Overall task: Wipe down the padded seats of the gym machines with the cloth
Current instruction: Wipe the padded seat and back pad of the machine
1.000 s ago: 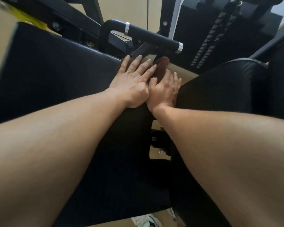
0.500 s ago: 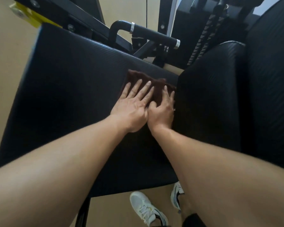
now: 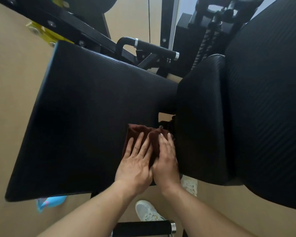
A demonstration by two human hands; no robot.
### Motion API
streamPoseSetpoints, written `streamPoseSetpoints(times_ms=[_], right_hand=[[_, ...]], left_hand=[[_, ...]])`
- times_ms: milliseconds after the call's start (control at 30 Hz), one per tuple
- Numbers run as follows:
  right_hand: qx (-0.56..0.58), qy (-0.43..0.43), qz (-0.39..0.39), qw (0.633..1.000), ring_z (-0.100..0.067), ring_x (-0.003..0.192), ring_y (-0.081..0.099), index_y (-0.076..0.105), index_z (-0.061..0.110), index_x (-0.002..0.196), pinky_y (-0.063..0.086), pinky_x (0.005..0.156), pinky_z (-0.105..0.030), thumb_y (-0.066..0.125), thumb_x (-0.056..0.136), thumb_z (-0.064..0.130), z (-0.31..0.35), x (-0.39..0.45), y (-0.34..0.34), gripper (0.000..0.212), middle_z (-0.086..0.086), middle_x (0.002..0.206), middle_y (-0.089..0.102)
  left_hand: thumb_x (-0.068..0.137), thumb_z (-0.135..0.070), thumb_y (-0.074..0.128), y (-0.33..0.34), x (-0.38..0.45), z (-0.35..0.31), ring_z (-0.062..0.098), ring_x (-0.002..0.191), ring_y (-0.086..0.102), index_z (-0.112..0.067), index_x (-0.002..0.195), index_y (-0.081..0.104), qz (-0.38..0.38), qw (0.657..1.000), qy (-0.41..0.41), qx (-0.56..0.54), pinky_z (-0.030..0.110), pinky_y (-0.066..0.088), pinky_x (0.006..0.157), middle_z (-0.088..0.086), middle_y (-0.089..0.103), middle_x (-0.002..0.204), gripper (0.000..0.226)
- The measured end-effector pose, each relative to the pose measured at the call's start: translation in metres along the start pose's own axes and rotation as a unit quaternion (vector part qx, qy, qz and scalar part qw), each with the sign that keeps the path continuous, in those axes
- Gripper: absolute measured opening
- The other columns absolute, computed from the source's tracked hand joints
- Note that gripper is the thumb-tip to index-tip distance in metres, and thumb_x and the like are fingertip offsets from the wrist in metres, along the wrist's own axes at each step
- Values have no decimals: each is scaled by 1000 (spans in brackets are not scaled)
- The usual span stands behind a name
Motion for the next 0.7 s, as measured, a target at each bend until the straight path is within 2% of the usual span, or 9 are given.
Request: streamPoseSetpoints(times_ms=[133,200,267,333,433,533,633,700], right_hand=[[-18,12,27,999,11,143,-17,14,28,161,-10,100,1,40,106,15,-4,-14,2,62,9,170,-1],[-33,20,40,998,10,141,-22,5,30,161,-9,104,-7,42,107,19,-6,-15,2,66,14,167,-12],[-57,34,56,996,7,138,-28,-7,31,159,-4,108,-17,41,108,21,-5,-14,4,70,26,155,-23],[-75,40,61,995,4,136,-34,-14,30,157,-4,107,-19,38,109,23,-3,-10,5,72,29,148,-25],[-102,44,67,992,1,136,-36,-17,25,157,-10,107,-18,36,109,21,-3,-6,6,72,26,150,-26],[-90,42,78,992,1,138,-33,-13,24,158,-8,108,-19,36,109,18,-2,-8,6,70,25,150,-24],[-111,27,83,990,-2,140,-32,-13,21,159,-9,106,-19,43,107,16,-4,-6,6,76,12,165,-20],[-121,10,104,987,-3,140,-32,-13,19,159,-15,103,-18,46,106,14,-5,-5,10,79,7,167,-19]], left_hand=[[101,-47,18,5,-8,-6,16,141,-46,-19,153,-25,8,1000,6,-8,47,-23,120,0,-33,161,73],[101,-44,19,6,-9,-8,17,140,-47,-19,151,-29,15,1000,4,-7,47,-23,120,0,-37,159,73],[101,-41,20,7,-10,-8,18,137,-51,-19,148,-33,16,1000,0,-4,48,-26,118,0,-43,156,74],[101,-41,21,8,-8,-8,18,135,-53,-20,148,-35,16,1000,0,0,48,-29,116,-1,-47,153,76],[100,-42,23,10,-6,-6,17,136,-52,-20,150,-34,12,1000,4,-2,47,-30,115,-1,-47,154,79],[98,-43,28,11,-5,-5,15,139,-49,-24,149,-36,15,1000,10,-12,47,-26,118,-3,-45,156,84],[96,-42,34,10,-3,-2,15,142,-44,-27,147,-34,17,1000,8,-8,48,-20,121,-4,-39,159,86],[95,-43,36,10,-5,-4,16,144,-41,-26,145,-31,15,1000,0,-4,48,-17,122,-4,-34,160,85]])
Point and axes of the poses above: each hand's wrist, its own x-axis towards the middle knuckle, its own y-axis out of the palm, z = x × y, the point moved 8 cm from there along x, towards the middle knuckle
